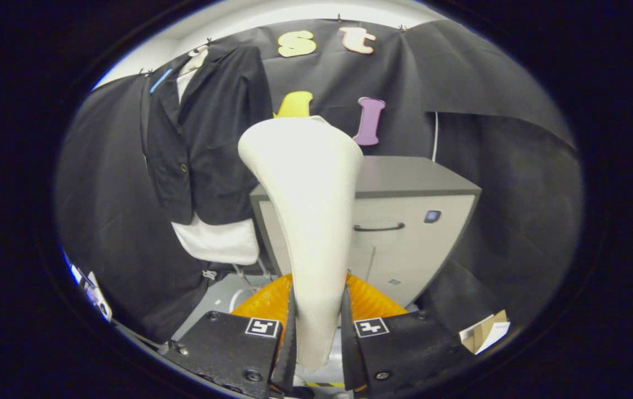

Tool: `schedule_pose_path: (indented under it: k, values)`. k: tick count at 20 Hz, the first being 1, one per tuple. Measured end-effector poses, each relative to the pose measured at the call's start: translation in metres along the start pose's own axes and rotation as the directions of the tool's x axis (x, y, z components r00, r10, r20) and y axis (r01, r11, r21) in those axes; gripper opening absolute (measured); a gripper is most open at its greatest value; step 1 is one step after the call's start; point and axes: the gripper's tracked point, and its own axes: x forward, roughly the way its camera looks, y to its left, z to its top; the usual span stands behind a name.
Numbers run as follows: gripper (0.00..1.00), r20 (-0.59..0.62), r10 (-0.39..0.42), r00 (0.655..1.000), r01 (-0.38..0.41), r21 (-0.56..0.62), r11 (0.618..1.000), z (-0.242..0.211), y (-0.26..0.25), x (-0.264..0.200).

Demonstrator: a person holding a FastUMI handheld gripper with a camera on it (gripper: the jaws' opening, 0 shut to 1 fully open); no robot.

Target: Iron the clothes twice with a garment steamer, once on the left side and once on the right side.

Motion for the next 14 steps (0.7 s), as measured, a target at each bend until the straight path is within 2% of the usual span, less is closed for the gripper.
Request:
schedule_pose_path:
  k: [7,14]
  values:
    - [0.36,-0.092,0.009,0.996,-0.005,0.036,0.999,-0.087,-0.068,-0.048]
    - [0.36,-0.132,0.038,0.991,-0.033,0.04,0.999,-0.138,-0.086,-0.073]
